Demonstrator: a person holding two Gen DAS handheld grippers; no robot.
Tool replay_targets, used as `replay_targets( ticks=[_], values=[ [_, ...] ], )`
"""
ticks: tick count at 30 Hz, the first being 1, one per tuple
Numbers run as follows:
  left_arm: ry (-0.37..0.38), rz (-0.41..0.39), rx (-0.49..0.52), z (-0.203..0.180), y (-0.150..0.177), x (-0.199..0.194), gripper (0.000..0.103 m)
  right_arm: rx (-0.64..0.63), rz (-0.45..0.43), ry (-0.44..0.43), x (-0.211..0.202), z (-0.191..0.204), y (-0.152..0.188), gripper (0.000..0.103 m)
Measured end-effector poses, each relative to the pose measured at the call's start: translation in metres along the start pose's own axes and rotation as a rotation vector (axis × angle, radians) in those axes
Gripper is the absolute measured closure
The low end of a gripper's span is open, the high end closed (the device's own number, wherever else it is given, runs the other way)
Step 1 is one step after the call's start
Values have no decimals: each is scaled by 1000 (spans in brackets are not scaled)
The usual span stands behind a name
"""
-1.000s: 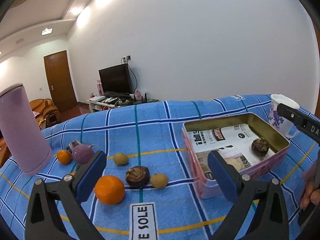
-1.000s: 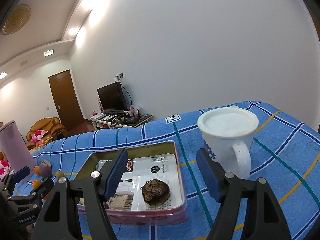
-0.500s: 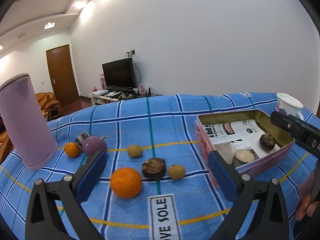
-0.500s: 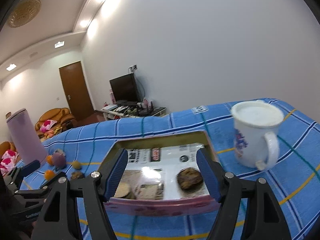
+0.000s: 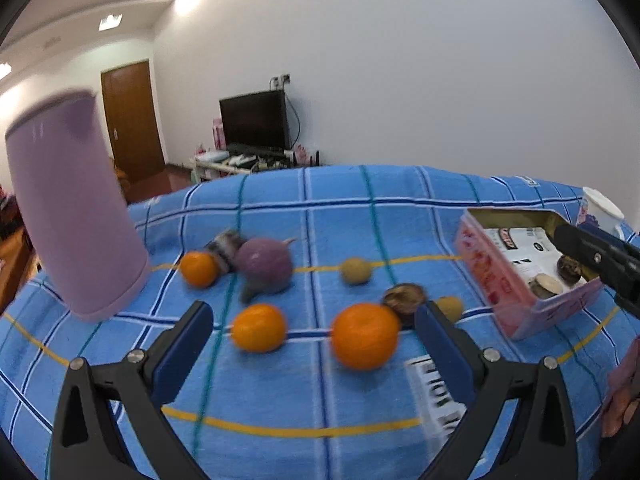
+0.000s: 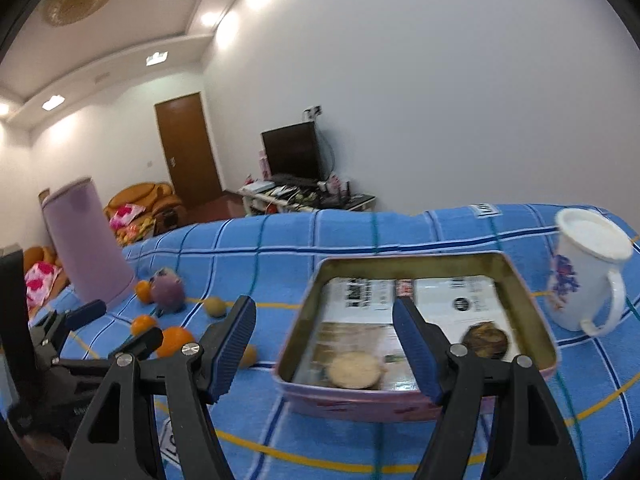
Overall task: Organize fruits
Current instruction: 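Move the left tool back toward the large orange, then grasp the large orange with the left tool while the right tool grasps a small yellow fruit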
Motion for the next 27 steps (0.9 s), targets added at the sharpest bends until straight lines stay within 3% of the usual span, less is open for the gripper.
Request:
replay_targets(
  ticks=[6, 10, 14, 16, 21, 22, 24, 27],
  values=[
    [57, -2, 41, 15, 4, -4, 1, -28, -3, -22, 3, 20, 3, 31],
    [154, 28, 47, 1, 3, 0, 7, -33, 14, -46, 2, 20, 9, 31],
    [184, 64, 52, -13, -4, 10, 10, -35, 19, -58, 2, 17, 10, 31],
    [208, 113, 64, -22, -8, 22, 17, -29, 22, -63, 1, 15, 10, 31],
    [108, 214, 136, -39, -10, 52, 38, 3, 13, -68, -3, 7, 9, 31],
    [114, 240, 128, -38, -10, 58, 49, 6, 12, -65, -3, 6, 9, 31],
    [137, 284, 100, -34, -8, 67, 52, 11, 16, -64, -2, 4, 8, 31],
    [163, 282, 55, -27, -7, 66, 54, -4, 34, -63, 2, 6, 10, 31]
  ],
)
Point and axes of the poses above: each gripper's, at about its wrist camera, not at the fingertips, and x roughly the way its jaws point, z to its left, y to its underside, the point moved 1 cm from there along x, roughly the way its jaws point, and after that the axes turned 6 degrees about z, right-handed, at the moved point
